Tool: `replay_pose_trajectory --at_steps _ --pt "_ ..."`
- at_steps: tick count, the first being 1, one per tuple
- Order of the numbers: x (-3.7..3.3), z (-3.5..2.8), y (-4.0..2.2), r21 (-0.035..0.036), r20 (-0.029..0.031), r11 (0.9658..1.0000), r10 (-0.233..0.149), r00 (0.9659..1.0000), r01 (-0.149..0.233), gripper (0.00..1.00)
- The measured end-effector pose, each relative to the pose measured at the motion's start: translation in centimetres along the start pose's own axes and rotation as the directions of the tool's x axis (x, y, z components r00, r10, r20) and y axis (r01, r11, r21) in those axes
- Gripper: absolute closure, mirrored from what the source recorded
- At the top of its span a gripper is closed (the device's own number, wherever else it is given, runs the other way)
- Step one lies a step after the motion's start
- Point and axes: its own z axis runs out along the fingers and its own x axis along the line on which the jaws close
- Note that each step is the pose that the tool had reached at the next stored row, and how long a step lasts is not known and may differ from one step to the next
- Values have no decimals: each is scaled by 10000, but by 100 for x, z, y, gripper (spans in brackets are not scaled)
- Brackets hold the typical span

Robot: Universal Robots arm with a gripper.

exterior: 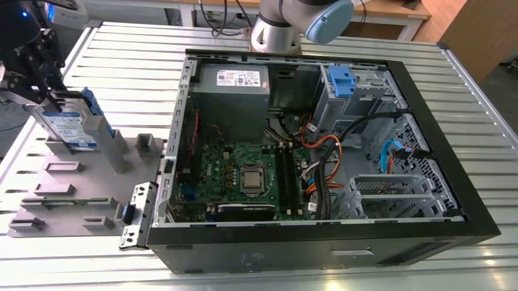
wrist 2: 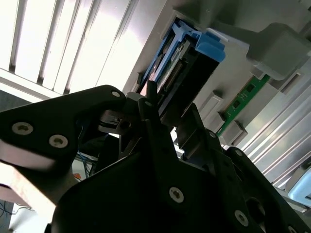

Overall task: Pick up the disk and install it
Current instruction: 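Pick up the disk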

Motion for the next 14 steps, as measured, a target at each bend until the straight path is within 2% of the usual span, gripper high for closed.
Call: replay_pose_trajectory --at_steps 13,14 --pt "0 -16 0 -3 -2 10000 0 10000 0 58" --pt "0 -17 0 -3 -2 10000 0 10000 0 65"
